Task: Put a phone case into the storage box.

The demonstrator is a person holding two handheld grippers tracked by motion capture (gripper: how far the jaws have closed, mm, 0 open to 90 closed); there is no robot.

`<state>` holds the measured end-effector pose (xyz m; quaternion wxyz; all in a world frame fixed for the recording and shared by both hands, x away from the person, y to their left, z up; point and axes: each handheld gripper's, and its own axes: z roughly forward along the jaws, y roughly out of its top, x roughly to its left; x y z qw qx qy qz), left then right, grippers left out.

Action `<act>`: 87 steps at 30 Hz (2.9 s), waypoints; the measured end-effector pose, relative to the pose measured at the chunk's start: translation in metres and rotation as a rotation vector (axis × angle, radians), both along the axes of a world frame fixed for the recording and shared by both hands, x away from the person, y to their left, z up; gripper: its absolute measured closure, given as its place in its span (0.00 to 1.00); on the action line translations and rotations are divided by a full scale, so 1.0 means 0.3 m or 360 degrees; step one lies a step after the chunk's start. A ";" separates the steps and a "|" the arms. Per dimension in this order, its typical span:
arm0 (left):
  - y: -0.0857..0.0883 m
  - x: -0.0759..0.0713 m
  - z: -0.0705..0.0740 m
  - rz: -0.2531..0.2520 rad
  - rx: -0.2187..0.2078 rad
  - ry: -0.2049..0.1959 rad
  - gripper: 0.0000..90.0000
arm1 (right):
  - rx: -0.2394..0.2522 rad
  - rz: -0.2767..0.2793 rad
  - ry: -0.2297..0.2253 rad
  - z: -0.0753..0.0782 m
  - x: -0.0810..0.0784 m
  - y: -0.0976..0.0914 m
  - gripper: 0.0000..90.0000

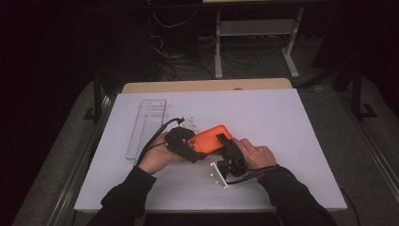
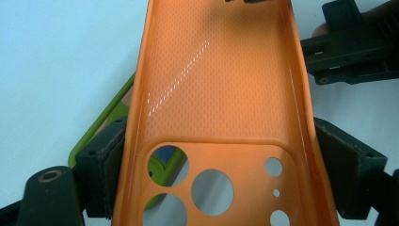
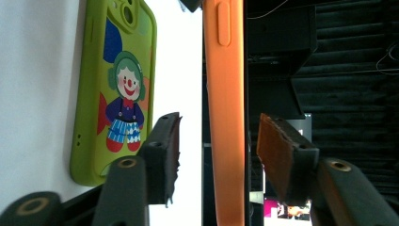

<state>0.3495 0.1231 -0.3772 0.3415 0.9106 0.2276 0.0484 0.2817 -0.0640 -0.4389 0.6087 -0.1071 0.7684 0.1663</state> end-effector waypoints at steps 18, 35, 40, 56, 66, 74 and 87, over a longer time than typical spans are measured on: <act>0.004 0.001 0.001 -0.0015 0.0027 -0.0007 0.18 | 0.0002 0.0040 -0.0035 -0.009 -0.014 0.005 0.85; 0.019 -0.003 0.008 0.0009 -0.0089 -0.0045 0.00 | -0.0002 0.0011 -0.0028 -0.021 -0.007 -0.001 0.87; 0.038 0.000 0.018 -0.0019 -0.0088 -0.0091 0.00 | 0.0060 -0.0036 0.0050 -0.006 0.002 -0.023 0.87; 0.073 0.006 0.020 0.0037 -0.0131 -0.0132 0.00 | 0.0447 -0.0155 0.0445 0.046 0.057 -0.111 0.87; 0.077 0.006 0.021 0.0033 -0.0111 -0.0148 0.00 | 0.0870 -0.0200 0.0873 0.093 0.083 -0.156 0.87; 0.077 0.007 0.019 0.0038 -0.0116 -0.0149 0.00 | 0.1144 -0.0201 0.1112 0.114 0.110 -0.190 0.87; 0.086 0.011 0.023 0.0086 -0.0161 -0.0147 0.00 | 0.1464 -0.0238 0.1412 0.117 0.150 -0.232 0.87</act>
